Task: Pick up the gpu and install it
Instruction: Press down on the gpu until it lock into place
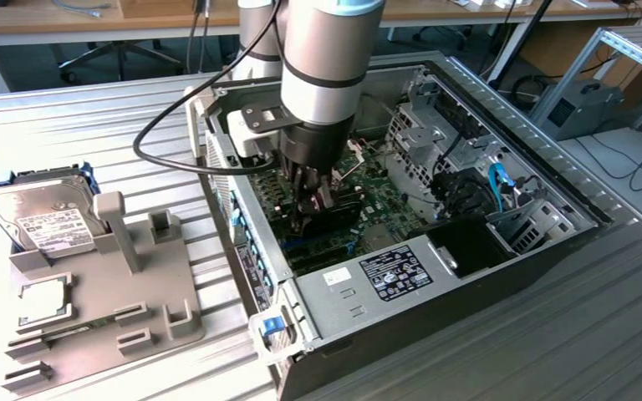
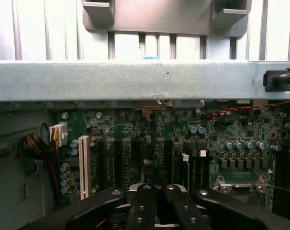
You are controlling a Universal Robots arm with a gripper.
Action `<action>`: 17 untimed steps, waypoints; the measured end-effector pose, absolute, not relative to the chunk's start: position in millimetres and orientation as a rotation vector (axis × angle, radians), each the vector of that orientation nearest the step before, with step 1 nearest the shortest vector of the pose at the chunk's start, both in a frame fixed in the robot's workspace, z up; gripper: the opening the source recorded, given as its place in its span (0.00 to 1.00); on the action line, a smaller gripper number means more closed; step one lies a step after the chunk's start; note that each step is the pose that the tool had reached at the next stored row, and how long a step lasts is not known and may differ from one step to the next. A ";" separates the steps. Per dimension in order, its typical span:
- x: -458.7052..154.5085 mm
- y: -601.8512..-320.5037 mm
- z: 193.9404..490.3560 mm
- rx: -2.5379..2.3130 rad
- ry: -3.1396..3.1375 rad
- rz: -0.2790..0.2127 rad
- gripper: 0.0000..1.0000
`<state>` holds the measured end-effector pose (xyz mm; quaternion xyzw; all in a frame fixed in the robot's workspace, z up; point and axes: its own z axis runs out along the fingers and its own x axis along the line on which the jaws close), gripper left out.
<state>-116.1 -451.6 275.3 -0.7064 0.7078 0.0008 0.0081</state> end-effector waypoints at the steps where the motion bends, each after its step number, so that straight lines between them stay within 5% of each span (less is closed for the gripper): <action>1: -116.1 -450.8 275.1 -2.208 2.212 0.003 0.11; 17: -116.4 -447.3 274.2 -2.206 2.211 0.002 0.11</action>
